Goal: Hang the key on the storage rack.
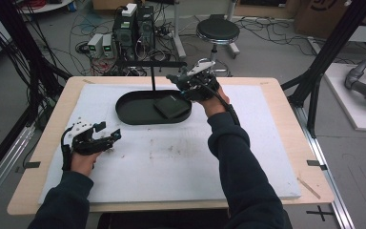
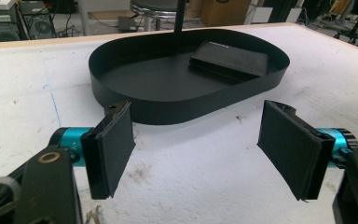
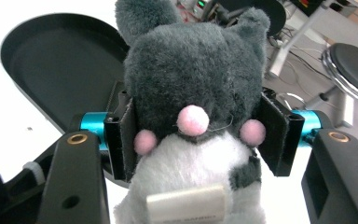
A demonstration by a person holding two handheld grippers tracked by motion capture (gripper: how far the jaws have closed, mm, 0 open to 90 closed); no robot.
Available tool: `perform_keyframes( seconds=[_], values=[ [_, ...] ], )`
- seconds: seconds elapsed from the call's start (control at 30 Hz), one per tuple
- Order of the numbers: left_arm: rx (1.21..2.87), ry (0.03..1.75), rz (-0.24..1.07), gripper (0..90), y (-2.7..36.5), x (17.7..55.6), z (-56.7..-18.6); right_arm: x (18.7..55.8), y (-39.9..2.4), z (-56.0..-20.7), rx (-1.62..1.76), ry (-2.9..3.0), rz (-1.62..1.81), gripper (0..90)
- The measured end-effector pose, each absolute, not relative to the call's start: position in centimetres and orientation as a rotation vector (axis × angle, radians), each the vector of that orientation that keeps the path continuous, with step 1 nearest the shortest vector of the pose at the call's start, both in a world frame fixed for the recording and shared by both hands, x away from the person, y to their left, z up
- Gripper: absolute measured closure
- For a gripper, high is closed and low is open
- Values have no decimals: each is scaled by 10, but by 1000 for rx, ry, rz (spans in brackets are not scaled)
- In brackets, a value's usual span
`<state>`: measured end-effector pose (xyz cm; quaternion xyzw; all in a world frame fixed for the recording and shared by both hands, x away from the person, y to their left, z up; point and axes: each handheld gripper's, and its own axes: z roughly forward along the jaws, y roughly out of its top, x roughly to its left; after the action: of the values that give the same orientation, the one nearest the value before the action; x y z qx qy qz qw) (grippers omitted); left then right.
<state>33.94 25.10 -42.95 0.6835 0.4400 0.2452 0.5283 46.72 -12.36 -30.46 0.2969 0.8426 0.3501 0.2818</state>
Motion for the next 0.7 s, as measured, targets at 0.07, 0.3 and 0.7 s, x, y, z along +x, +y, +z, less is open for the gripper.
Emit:
perform_keyframes(
  seconds=[0.07, 0.3, 0.7],
  values=[
    [1635, 1051, 585, 264, 251, 340, -430, 467, -126, -304, 787, 2248, 953, 399],
    [1635, 1052, 586, 264, 251, 340, -430, 466, -134, -298, 795, 2177, 956, 399],
    [1632, 1053, 585, 264, 251, 340, -430, 474, -142, -300, 895, 2087, 898, 399]
  ],
)
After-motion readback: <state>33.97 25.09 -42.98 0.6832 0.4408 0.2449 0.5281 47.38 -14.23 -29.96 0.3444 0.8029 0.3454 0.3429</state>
